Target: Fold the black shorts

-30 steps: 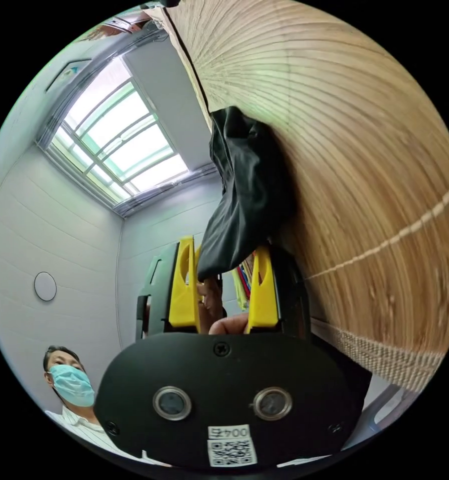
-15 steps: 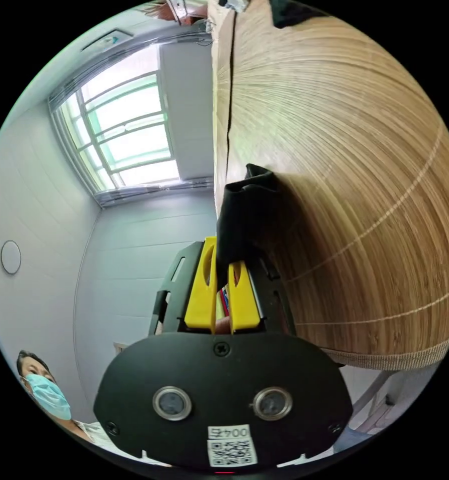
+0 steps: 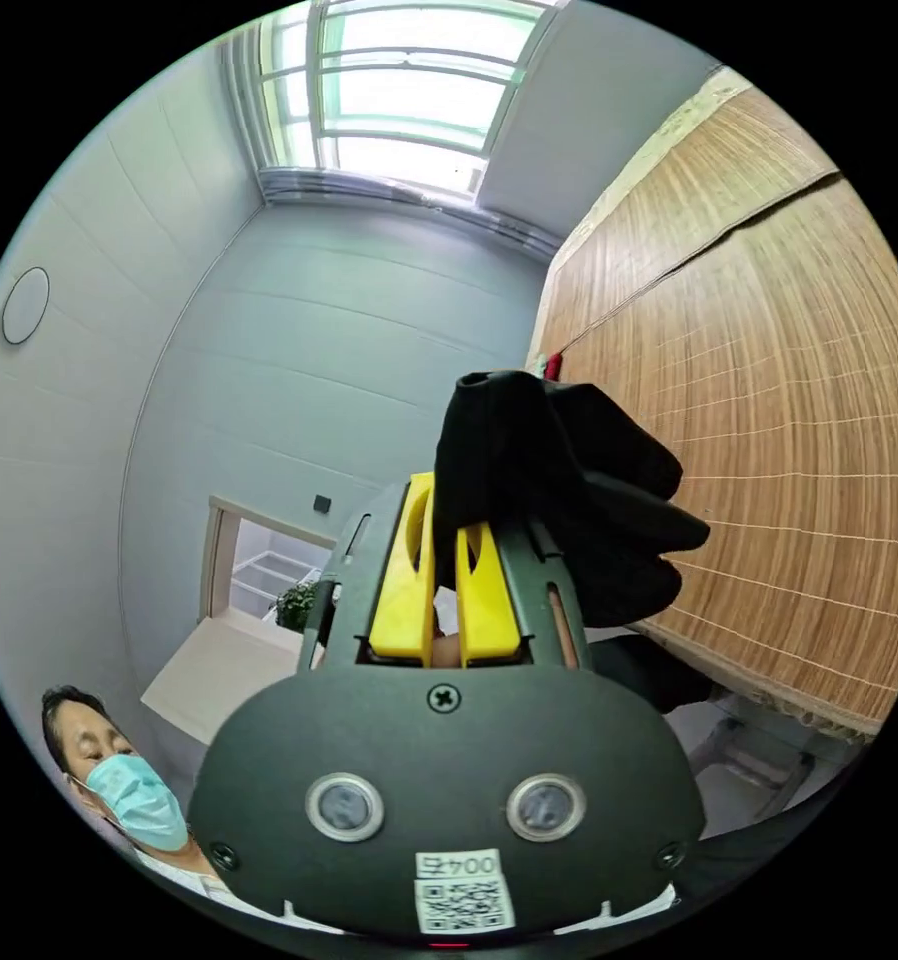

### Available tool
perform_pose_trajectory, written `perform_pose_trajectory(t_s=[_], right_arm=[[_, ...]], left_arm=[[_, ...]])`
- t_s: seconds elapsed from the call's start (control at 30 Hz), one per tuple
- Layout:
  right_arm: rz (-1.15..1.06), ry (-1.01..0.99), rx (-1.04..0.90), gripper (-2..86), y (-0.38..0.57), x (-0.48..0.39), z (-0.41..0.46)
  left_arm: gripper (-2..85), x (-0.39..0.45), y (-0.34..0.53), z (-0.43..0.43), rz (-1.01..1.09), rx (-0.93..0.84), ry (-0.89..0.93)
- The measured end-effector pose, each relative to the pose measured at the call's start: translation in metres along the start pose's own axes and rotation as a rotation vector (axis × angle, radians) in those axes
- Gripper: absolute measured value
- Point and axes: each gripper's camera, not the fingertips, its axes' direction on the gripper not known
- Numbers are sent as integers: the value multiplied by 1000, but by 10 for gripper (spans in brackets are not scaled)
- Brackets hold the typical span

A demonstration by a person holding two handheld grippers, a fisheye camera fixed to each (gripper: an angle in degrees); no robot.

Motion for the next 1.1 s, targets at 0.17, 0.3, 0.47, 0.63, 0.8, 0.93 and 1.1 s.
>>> perform_pose_trajectory(t_s=[0.17,0.3,0.47,0.63,0.8,0.93,1.1], right_arm=[[-77,-53,-150,18,27,-53,47],[-91,-65,-294,19,49,-76,95],[-101,-33,-471,21,58,-94,166],[-108,22,-641,20,30,-108,283],[-211,-39,-679,23,-28,-160,393],[-402,-189,-618,27,-84,-223,457],[-486,-143,-579,38,-132,-209,511]], left_arm=[[27,17,-3,-139,43,70,-13],[29,-4,1,-243,15,133,-14],[34,-49,-13,-335,-77,201,-55],[36,-101,-101,-399,-128,279,-126],[40,-86,-294,-456,27,412,-227],[46,-34,-410,-469,242,510,-317],[47,-106,-496,-425,283,576,-425]])
